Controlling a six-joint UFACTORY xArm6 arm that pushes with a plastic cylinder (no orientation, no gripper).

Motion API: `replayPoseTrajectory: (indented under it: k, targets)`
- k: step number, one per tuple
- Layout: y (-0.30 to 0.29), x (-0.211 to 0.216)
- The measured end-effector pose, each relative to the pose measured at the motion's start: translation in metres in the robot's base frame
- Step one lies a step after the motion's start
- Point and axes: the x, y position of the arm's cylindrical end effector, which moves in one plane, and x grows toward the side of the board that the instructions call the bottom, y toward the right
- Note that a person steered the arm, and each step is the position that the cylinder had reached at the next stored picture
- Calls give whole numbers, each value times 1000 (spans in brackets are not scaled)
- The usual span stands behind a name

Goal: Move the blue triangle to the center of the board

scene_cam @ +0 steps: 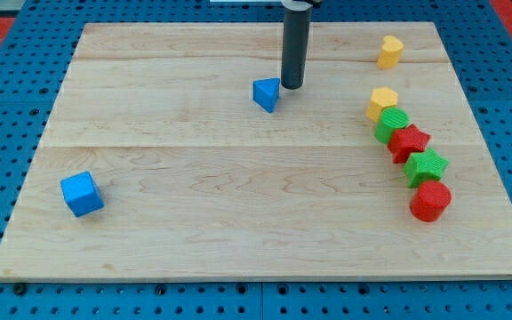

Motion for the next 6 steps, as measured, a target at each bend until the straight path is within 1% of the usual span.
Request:
replayPoseTrajectory:
  k: [1, 2, 3, 4, 5, 6]
  targets:
    - [-10, 31]
    - [-33, 54]
    - [-45, 29]
    - [-63, 34]
    - [-103, 51]
    - [-100, 48]
